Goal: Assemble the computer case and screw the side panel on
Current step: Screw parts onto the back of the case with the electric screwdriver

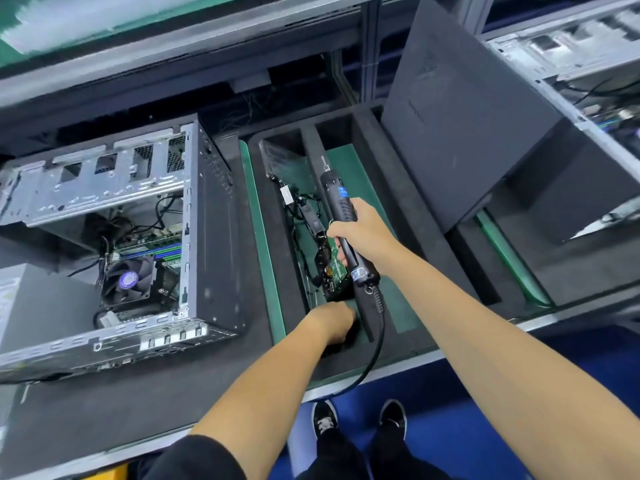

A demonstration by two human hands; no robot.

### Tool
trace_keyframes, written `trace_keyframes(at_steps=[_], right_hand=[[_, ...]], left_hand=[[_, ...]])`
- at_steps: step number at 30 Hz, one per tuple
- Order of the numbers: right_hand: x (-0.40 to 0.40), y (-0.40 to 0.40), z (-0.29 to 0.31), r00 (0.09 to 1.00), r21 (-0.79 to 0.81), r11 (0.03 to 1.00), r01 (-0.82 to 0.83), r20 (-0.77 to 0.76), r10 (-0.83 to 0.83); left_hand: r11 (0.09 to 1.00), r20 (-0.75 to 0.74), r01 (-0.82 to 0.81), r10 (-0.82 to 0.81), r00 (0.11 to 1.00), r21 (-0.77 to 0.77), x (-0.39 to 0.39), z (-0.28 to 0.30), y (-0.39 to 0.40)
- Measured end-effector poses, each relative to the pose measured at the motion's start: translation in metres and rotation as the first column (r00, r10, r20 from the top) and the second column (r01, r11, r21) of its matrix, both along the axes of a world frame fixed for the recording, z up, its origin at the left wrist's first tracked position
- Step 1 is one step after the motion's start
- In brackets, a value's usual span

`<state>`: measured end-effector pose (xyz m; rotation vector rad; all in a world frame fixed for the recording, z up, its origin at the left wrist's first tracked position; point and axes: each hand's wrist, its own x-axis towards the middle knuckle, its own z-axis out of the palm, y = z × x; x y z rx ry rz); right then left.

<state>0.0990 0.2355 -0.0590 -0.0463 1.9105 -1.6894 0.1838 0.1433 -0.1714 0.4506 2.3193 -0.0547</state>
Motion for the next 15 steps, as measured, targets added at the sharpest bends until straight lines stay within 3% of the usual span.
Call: trace_keyframes(at_steps=[4, 9, 12, 15], right_hand=[[0.003, -0.002, 0.001, 1.0, -0.011, 1.0, 0.008, 0.018, -0.008], [0.003, -0.004, 0.009, 1.0, -0.014, 1.0, 0.012, -0.008, -0.012], [0.004, -0.009, 0.021, 0.999, -0.026, 0.999, 0.03, -0.025, -0.031], [0.005, -0.017, 0.035, 0.999, -0.06, 0.998, 0.02, -0.044, -0.022]], left_hand=[[0.999, 0.06, -0.03, 0.029, 0.998, 0.021, 0.0, 0.005, -0.001], [0.957, 0.259, -0.26, 0.221, 0.94, 0.127, -0.017, 0.034, -0.007], [0.892, 0.392, -0.387, 0.277, 0.877, 0.235, -0.028, 0.059, -0.023], [0.791, 0.368, -0.502, 0.377, 0.85, 0.349, -0.033, 0.085, -0.042]])
